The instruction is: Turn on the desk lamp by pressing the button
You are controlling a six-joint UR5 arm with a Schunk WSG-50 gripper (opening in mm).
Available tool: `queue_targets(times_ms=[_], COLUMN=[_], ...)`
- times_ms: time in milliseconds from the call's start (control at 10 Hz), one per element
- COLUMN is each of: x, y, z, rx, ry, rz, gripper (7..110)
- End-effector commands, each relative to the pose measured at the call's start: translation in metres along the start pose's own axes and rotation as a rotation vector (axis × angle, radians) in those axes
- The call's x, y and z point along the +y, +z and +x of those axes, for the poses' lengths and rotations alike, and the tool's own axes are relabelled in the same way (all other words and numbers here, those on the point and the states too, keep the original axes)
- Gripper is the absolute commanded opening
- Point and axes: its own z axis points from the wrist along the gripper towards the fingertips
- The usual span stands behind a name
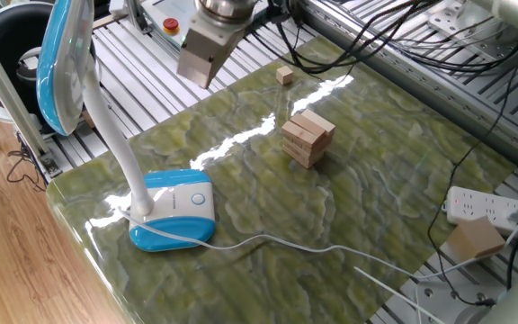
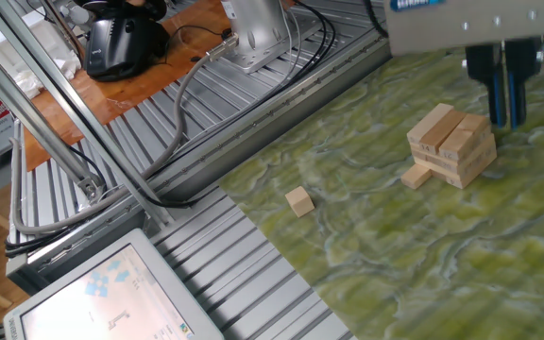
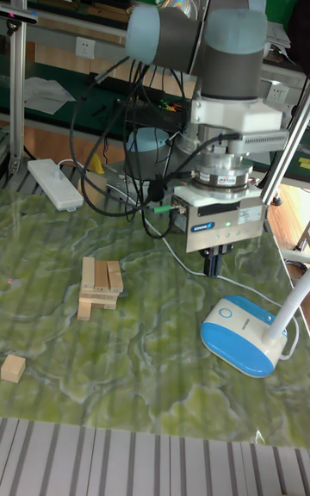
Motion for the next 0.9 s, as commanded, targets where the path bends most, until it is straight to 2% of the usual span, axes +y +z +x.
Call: queue_targets(times_ms=[0,100,200,300,400,500,600,700,800], x=[0.018,0.031,0.040,0.047,0.053,0.052,0.049,0.059,0.072], y=[0.030,0.038,0.046,0.055,0.060,0.063,0.067,0.071,0.076], z=[-0.002,0.000,0.010,0.030,0.040,0.040,0.032,0.026,0.035], rx=[-0.021,-0.031,-0.013,0.035,0.051,0.039,-0.007,-0.059,-0.052], ry=[-0.016,-0.035,-0.063,-0.116,-0.134,-0.161,-0.197,-0.218,-0.218], rz=[-0.038,-0.052,-0.057,-0.074,-0.090,-0.077,-0.056,-0.079,-0.122], gripper=[7,7,7,7,7,7,7,7,7])
